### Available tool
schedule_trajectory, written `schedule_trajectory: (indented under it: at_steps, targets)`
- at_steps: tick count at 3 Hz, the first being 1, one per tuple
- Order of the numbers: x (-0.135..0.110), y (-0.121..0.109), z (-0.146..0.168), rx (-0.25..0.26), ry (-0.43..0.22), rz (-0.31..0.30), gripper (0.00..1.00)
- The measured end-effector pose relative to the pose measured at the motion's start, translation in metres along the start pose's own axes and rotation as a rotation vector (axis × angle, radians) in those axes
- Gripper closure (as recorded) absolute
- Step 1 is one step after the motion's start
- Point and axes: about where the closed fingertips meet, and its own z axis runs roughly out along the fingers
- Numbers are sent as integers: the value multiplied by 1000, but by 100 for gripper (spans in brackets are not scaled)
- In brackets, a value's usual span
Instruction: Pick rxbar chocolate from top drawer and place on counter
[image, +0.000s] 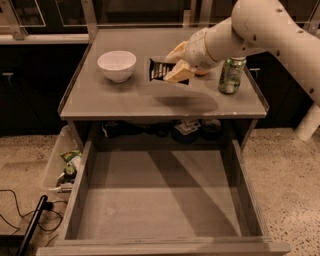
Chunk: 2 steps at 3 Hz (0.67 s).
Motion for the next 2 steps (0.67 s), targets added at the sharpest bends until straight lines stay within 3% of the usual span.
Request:
schedule_trajectory:
  at_steps: [1, 2]
  targets:
    - [33, -1, 9, 3, 15, 80, 100]
    - [35, 0, 10, 1, 15, 84, 82]
